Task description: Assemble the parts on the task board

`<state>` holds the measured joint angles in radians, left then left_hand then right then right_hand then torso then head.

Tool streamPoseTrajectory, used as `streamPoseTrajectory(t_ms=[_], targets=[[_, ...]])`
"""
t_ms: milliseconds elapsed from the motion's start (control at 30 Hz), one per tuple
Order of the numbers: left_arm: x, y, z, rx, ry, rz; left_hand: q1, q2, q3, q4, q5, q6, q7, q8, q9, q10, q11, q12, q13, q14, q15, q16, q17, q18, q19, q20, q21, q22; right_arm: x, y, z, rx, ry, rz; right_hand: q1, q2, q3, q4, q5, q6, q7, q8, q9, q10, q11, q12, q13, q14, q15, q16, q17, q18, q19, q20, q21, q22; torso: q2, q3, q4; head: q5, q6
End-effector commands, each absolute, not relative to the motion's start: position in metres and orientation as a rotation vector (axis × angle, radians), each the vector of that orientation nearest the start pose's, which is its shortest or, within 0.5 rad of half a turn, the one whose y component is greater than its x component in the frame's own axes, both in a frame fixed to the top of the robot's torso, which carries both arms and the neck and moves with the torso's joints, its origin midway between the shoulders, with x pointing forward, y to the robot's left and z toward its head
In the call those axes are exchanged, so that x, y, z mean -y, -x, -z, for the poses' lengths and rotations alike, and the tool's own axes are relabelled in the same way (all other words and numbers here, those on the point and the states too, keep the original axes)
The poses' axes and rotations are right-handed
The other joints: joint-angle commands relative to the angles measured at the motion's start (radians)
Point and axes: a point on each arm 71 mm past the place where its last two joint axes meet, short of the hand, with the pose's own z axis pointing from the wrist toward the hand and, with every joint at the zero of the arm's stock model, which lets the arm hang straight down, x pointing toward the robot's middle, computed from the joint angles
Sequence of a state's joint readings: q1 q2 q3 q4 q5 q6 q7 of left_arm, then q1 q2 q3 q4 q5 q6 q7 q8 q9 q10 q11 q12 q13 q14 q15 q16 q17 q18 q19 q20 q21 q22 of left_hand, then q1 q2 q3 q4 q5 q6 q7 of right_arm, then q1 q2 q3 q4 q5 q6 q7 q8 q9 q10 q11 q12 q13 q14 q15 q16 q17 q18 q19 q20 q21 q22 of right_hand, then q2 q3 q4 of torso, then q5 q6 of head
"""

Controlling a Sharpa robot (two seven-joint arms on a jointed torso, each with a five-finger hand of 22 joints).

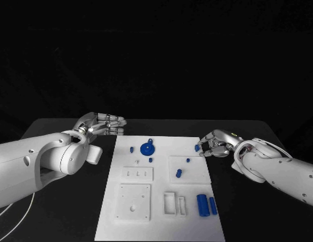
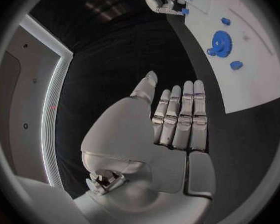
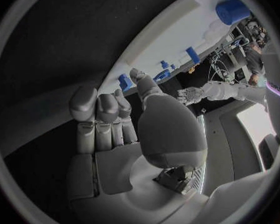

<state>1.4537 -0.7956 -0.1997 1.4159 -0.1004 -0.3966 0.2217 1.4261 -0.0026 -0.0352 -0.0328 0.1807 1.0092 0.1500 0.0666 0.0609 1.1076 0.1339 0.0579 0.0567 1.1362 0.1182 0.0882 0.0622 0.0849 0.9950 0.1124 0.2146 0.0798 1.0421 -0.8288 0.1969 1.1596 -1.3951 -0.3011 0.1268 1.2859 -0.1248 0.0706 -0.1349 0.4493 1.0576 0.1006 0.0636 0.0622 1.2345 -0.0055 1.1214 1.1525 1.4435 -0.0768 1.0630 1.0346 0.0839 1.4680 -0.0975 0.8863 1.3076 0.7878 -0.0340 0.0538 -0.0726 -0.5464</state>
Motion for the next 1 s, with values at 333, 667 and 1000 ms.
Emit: streamPoseTrajectory(t_ms=[333,667,1000], targets=[[-0.2235,-0.5322,0.121,-1.49,0.93,1.283,0.0,0.007,-0.004,-0.002,-0.003,-0.003,0.0,-0.001,0.002,-0.004,0.002,0.003,0.001,0.003,0.005,-0.003,0.001,-0.014,0.0,-0.004,0.005,-0.001,0.3053,-0.5376,0.2074,-1.582,-0.067,-0.574,0.006,0.011,0.007,0.017,-0.024,-0.004,0.005,-0.002,0.0,0.0,0.008,0.005,0.0,0.0,0.009,0.002,0.003,0.007,0.046,0.01,-0.002,0.11,-0.001,-0.0006,0.0,0.003,-0.003],[-0.2227,-0.5324,0.1212,-1.495,0.929,1.284,0.0,0.007,-0.004,-0.002,-0.003,-0.003,0.0,-0.001,0.002,-0.004,0.002,0.003,0.001,0.003,0.005,-0.003,0.001,-0.014,0.0,-0.004,0.005,-0.001,0.3017,-0.5407,0.211,-1.594,-0.071,-0.583,0.01,0.033,0.066,0.004,-0.127,0.012,0.001,-0.002,0.0,0.002,0.005,0.01,0.004,0.0,0.007,0.005,0.007,0.005,0.046,0.008,0.001,0.11,0.0,0.0006,-0.0014,0.005,-0.004],[-0.2228,-0.5324,0.1213,-1.497,0.929,1.283,0.0,0.007,-0.005,-0.001,-0.003,-0.003,0.0,-0.001,0.002,-0.004,0.002,0.003,0.001,0.002,0.005,-0.003,0.001,-0.014,0.0,-0.004,0.004,-0.001,0.3004,-0.5414,0.212,-1.6,-0.07,-0.587,-0.01,0.031,0.173,-0.009,-0.214,0.025,-0.002,-0.002,0.0,0.004,0.003,0.015,0.008,0.0,0.005,0.006,0.008,0.002,0.045,0.006,0.006,0.111,-0.001,0.0003,-0.0018,0.006,-0.005]])
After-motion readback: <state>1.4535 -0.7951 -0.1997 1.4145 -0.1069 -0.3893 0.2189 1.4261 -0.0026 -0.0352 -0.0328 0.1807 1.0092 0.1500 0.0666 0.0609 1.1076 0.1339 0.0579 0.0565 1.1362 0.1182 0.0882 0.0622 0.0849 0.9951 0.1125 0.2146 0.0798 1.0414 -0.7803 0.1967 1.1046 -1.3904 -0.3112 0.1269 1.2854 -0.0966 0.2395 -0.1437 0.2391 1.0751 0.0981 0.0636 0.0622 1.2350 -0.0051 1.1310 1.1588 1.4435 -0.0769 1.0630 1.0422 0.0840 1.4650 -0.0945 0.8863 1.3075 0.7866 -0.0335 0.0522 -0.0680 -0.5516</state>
